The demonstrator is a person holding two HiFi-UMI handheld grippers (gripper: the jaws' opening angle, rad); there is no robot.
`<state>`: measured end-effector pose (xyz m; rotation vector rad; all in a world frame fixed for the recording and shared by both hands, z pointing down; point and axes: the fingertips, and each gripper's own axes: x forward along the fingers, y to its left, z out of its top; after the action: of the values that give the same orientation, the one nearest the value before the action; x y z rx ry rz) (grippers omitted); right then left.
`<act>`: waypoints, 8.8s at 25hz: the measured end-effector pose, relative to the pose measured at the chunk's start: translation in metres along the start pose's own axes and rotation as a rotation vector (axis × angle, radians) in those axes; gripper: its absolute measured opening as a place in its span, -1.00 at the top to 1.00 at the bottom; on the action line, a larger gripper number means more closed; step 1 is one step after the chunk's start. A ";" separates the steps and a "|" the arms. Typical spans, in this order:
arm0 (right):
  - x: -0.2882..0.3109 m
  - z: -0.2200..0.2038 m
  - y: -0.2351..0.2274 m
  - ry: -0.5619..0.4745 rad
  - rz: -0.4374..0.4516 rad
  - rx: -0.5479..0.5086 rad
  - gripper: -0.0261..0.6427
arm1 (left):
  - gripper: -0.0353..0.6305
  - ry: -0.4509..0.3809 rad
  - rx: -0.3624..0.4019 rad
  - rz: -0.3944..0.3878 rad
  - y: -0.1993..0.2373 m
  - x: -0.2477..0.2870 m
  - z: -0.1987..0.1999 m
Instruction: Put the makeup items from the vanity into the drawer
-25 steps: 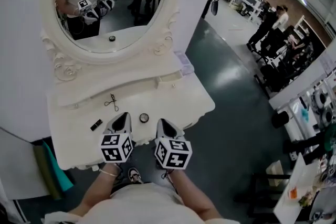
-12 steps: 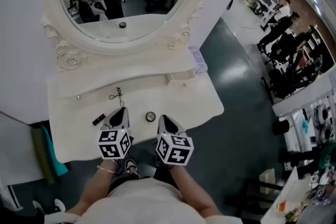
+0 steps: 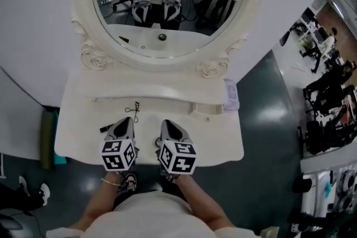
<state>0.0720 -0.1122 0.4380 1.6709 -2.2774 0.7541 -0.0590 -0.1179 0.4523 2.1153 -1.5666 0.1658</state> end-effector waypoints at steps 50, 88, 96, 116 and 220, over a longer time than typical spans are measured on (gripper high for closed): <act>0.009 -0.154 -0.045 0.313 -0.014 0.068 0.39 | 0.88 0.220 -0.008 0.006 0.011 0.012 -0.113; 0.037 -0.177 -0.052 0.417 -0.109 0.030 0.27 | 0.88 0.268 -0.061 -0.025 0.018 0.011 -0.139; 0.025 -0.144 -0.065 0.350 -0.120 0.045 0.27 | 0.88 0.249 -0.024 -0.058 -0.007 0.016 -0.120; -0.025 -0.039 -0.129 0.121 -0.181 0.081 0.27 | 0.88 0.134 0.097 -0.193 -0.107 0.047 -0.040; -0.011 0.000 -0.192 0.166 -0.128 0.025 0.42 | 0.88 0.137 0.050 -0.166 -0.158 0.089 -0.045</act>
<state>0.2550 -0.1456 0.4855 1.6781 -2.0374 0.8604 0.1256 -0.1403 0.4754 2.2112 -1.3152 0.2883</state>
